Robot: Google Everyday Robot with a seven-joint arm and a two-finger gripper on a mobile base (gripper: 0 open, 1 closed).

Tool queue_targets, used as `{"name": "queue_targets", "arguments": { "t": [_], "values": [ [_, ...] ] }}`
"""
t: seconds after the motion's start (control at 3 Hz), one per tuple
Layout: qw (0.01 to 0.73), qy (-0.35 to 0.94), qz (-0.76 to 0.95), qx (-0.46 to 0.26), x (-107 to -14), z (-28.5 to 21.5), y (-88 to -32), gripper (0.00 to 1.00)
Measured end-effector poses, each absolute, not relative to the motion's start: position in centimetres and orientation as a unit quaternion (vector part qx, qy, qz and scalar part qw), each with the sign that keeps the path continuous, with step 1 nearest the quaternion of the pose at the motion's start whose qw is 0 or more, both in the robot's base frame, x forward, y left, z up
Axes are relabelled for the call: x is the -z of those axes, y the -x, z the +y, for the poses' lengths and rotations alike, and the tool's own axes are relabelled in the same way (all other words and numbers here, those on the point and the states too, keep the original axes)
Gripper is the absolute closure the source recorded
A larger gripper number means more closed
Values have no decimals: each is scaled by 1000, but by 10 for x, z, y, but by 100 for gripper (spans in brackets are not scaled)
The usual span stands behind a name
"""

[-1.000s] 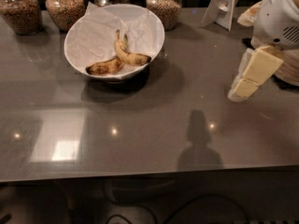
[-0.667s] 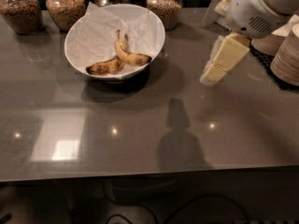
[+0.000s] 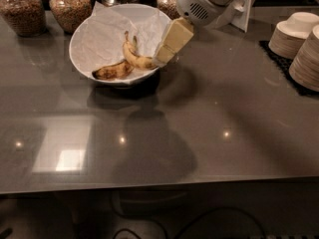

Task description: Pick banana from white bowl

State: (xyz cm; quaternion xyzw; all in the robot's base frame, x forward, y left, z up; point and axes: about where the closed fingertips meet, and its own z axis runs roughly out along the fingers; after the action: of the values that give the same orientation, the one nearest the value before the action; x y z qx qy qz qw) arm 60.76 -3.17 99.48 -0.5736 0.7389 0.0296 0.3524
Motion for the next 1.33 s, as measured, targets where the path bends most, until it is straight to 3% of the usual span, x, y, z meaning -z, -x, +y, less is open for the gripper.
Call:
{"name": "queue_targets", "arguments": {
  "t": [0.67, 1.33],
  "values": [
    [354, 565, 745, -31, -994, -22, -612, 0],
    [370, 539, 756, -37, -977, 17, -663, 0]
  ]
}}
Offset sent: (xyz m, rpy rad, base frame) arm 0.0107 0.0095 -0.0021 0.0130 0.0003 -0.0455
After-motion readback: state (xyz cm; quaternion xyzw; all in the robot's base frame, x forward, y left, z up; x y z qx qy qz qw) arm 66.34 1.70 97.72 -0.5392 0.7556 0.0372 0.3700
